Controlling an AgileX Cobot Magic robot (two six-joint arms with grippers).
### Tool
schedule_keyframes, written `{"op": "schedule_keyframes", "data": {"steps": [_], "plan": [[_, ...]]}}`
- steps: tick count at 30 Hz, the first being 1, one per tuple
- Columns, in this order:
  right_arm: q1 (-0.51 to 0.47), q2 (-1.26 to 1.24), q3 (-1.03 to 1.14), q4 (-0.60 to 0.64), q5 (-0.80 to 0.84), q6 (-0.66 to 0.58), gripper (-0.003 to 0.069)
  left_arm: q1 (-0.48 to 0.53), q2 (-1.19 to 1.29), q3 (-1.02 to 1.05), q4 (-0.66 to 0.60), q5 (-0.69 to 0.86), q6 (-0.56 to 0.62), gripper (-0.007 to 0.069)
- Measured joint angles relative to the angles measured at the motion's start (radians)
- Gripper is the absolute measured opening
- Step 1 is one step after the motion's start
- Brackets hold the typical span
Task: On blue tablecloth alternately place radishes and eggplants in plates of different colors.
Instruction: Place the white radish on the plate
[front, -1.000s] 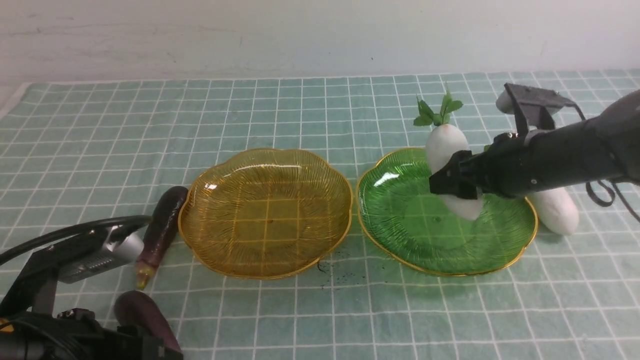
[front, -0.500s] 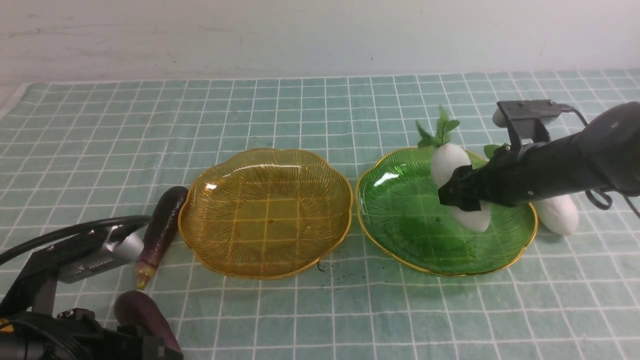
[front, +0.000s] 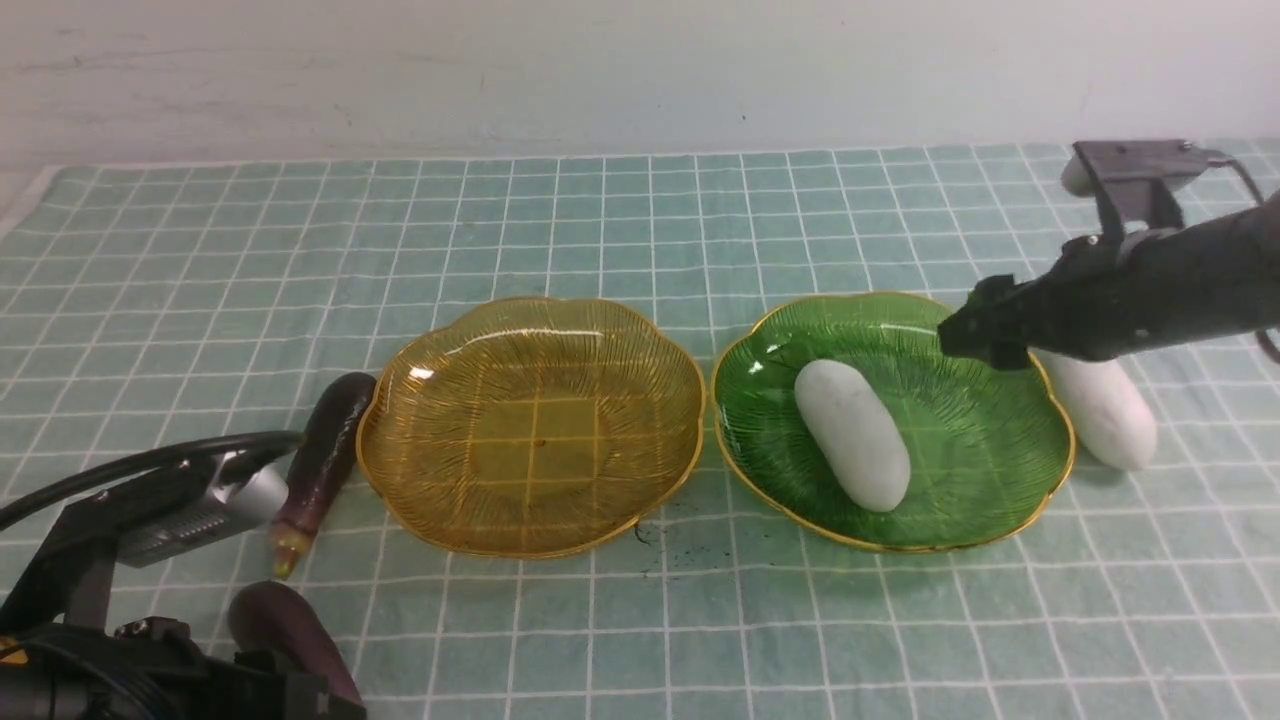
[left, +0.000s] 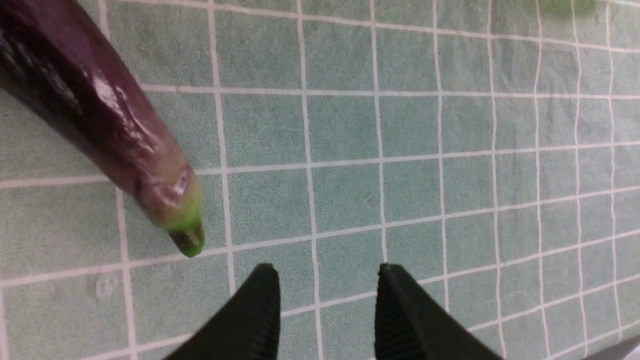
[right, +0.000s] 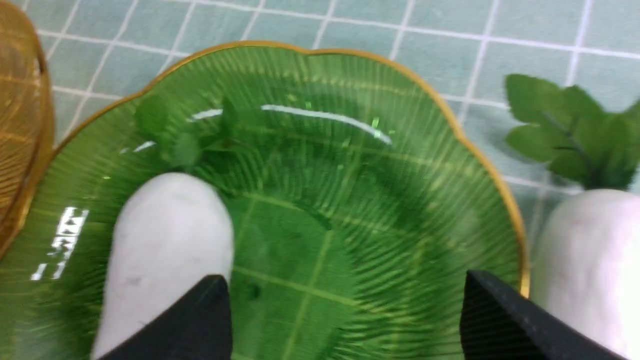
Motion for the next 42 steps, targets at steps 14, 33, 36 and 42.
{"op": "schedule_keyframes", "data": {"steps": [14,33,36,42], "plan": [[-0.177,0.066,-0.003,-0.172,0.007,0.046,0.0559,0.0,0.0,0.0,0.0,0.0,0.0,0.0248],[-0.177,0.156,-0.003,-0.174,0.003,0.059,0.0508,0.0,0.0,0.0,0.0,0.0,0.0,0.0248],[-0.177,0.161,-0.005,-0.174,0.003,0.059,0.048,0.0,0.0,0.0,0.0,0.0,0.0,0.0248],[-0.178,0.181,-0.017,-0.166,0.017,0.06,0.0456,0.0,0.0,0.0,0.0,0.0,0.0,0.0248]]}}
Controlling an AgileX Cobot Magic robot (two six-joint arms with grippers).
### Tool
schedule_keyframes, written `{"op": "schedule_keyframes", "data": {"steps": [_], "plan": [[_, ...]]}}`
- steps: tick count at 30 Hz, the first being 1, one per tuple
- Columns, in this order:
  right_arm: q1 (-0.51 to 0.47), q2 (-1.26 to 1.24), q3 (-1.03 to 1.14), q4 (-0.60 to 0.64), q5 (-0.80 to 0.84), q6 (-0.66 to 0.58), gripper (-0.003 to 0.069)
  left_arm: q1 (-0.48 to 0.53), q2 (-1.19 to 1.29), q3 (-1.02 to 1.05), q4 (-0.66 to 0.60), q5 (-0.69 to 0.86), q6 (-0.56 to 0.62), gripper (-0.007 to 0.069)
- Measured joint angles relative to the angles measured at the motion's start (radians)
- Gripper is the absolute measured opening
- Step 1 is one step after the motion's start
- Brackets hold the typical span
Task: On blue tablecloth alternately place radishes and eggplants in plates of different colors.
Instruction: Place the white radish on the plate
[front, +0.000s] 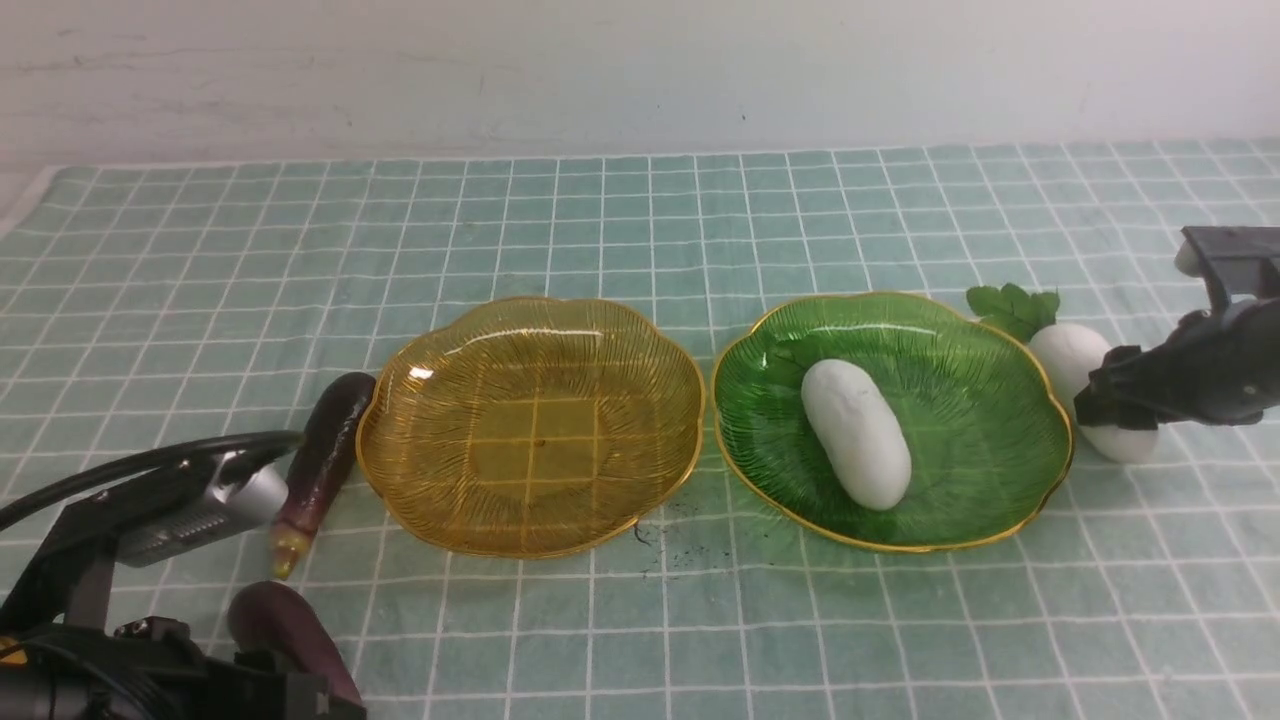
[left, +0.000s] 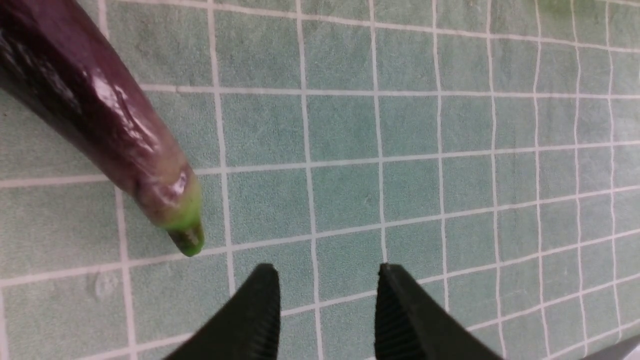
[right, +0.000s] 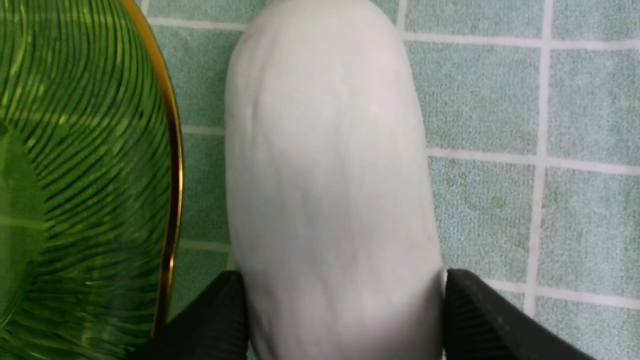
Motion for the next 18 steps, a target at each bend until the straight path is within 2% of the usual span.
{"op": "schedule_keyframes", "data": {"steps": [5,12,18], "plan": [[-0.011,0.001,-0.018,-0.006,0.046,0.0,0.0456,0.0,0.0,0.0,0.0,0.0,0.0,0.0248],[-0.048,-0.025,-0.116,-0.092,0.305,0.055,0.0454,0.0,0.0,0.0,0.0,0.0,0.0,0.0248],[-0.069,-0.113,-0.277,-0.12,0.554,0.185,0.0454,0.0,0.0,0.0,0.0,0.0,0.0,0.0248]]}}
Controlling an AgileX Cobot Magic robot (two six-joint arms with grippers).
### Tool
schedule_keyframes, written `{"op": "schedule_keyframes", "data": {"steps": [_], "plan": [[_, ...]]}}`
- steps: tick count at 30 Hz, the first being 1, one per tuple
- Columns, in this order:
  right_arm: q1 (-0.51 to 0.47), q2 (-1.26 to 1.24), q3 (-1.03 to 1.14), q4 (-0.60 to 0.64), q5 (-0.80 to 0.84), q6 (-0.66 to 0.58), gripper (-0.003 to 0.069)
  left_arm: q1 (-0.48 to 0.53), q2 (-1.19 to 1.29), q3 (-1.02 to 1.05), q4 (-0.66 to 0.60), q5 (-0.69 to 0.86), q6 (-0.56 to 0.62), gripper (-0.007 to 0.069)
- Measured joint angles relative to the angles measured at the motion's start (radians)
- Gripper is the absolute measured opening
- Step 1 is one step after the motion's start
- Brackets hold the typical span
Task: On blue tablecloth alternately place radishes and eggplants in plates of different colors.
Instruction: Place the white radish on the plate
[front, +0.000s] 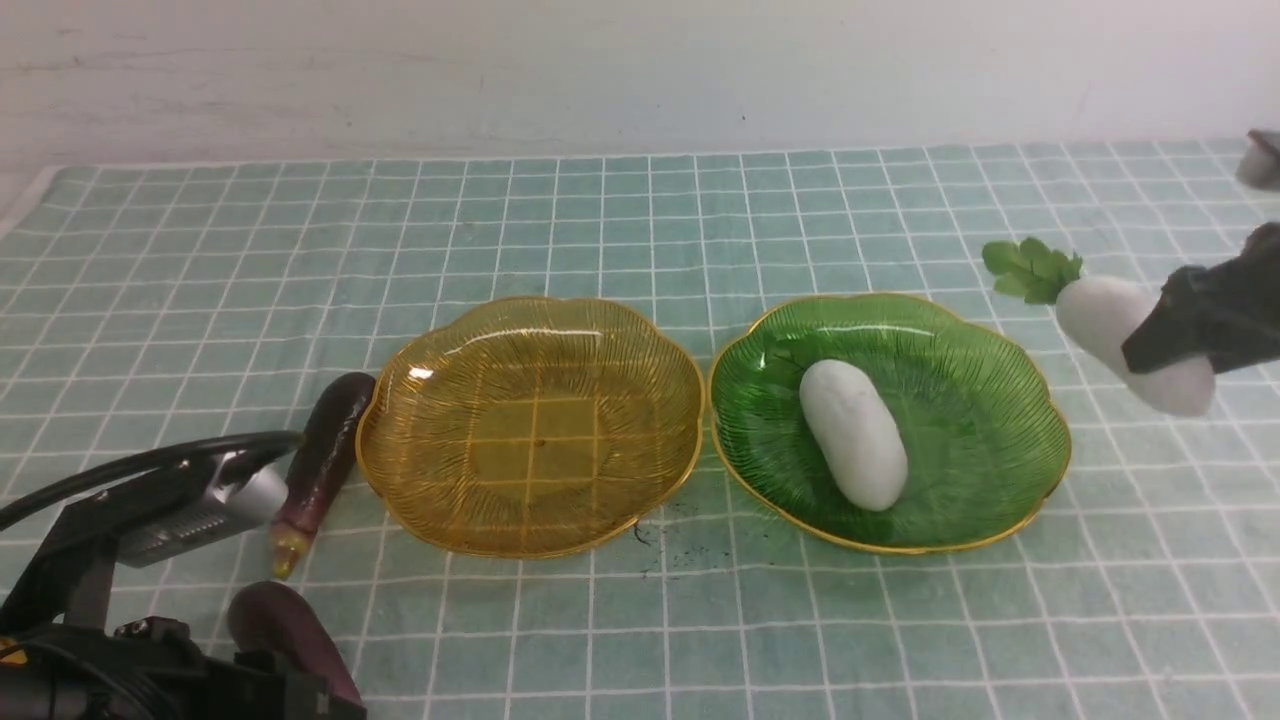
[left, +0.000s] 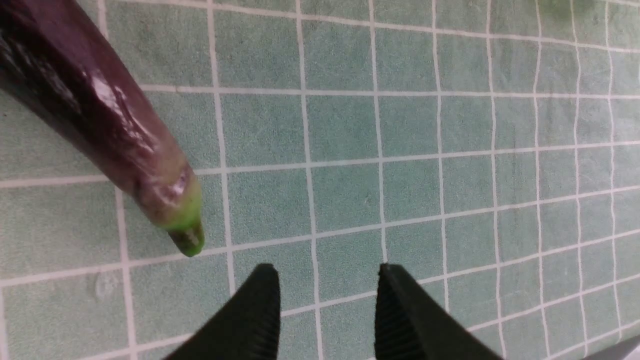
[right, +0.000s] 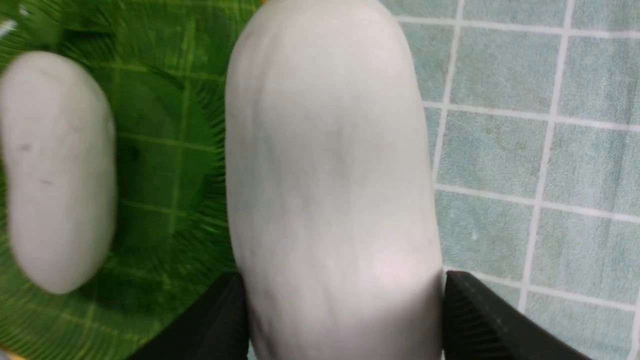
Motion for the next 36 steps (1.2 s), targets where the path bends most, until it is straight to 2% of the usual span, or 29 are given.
{"op": "schedule_keyframes", "data": {"steps": [4,8,20,27,31,32,33,36], "plan": [[0.001,-0.017,-0.024,0.037,0.085,0.058,0.0454,0.0,0.0,0.0,0.0,0.0,0.0,0.0248],[0.038,-0.008,-0.025,0.09,0.102,0.096,0.0454,0.0,0.0,0.0,0.0,0.0,0.0,0.0248],[0.19,0.11,-0.025,0.096,0.104,0.103,0.0454,0.0,0.0,0.0,0.021,-0.003,0.0,0.0248],[0.235,0.177,-0.025,0.062,0.101,0.174,0.0454,0.0,0.0,0.0,0.054,-0.028,0.0,0.0248],[0.238,0.178,-0.026,-0.005,0.101,0.316,0.0482,0.0,0.0,0.0,0.072,-0.032,0.0,0.0248],[0.238,0.178,-0.026,-0.005,0.101,0.316,0.0482,0.0,0.0,0.0,0.073,-0.032,0.0,0.0248],[0.239,0.177,-0.026,-0.059,0.101,0.394,0.0516,0.0,0.0,0.0,0.084,-0.036,-0.004,0.0248],[0.239,0.145,-0.015,-0.144,0.1,0.485,0.0553,0.0,0.0,0.0,0.097,-0.057,-0.01,0.0248]]}}
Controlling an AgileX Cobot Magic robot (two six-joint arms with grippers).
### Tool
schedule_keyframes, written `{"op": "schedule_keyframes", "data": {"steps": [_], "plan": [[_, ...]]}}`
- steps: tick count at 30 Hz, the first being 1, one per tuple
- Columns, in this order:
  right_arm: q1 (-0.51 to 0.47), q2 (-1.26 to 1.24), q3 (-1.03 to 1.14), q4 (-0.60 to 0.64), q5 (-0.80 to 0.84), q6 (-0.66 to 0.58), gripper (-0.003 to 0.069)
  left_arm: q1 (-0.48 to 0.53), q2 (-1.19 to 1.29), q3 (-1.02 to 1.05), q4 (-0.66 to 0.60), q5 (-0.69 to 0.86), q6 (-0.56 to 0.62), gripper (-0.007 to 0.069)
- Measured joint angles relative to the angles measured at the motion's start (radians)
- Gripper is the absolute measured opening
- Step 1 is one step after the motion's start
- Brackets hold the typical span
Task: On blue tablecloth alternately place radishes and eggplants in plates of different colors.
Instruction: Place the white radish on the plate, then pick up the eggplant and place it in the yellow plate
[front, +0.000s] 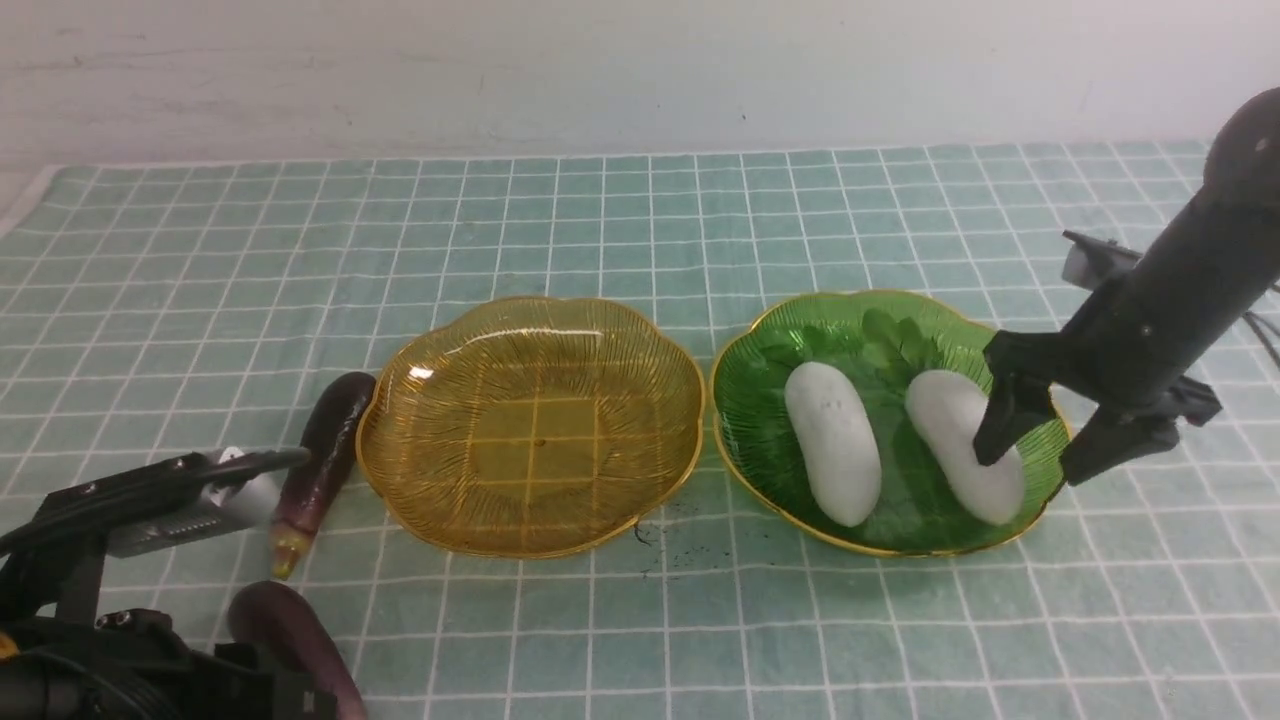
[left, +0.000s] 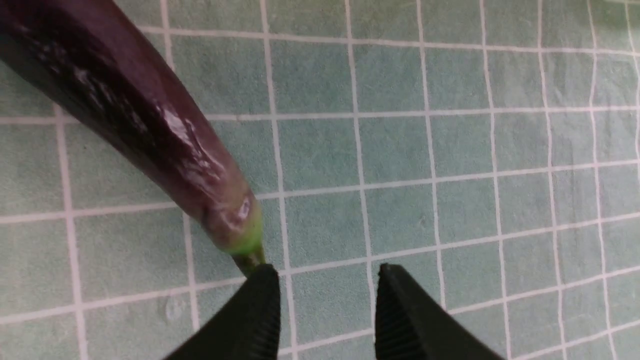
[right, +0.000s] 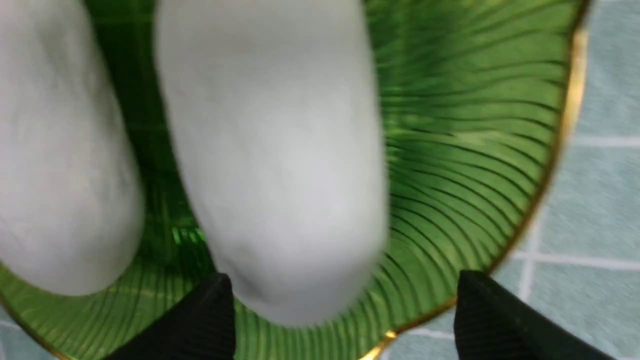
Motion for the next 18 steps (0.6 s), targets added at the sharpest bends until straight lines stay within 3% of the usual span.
{"op": "schedule_keyframes", "data": {"steps": [3,8,15,18], "plan": [[0.0,-0.086,0.041,-0.054,0.001,0.048,0.0566,0.0,0.0,0.0,0.005,-0.039,-0.001,0.0248],[0.0,-0.252,0.077,-0.039,0.002,0.058,0.0566,0.0,0.004,0.0,0.014,-0.081,-0.001,0.0286],[0.0,-0.58,0.197,-0.024,0.013,0.025,0.0566,0.0,0.073,0.0,0.045,-0.133,-0.027,0.0429],[0.0,-0.705,0.263,-0.024,0.022,0.014,0.0566,0.0,0.129,0.0,0.049,-0.166,-0.047,0.0451]]}}
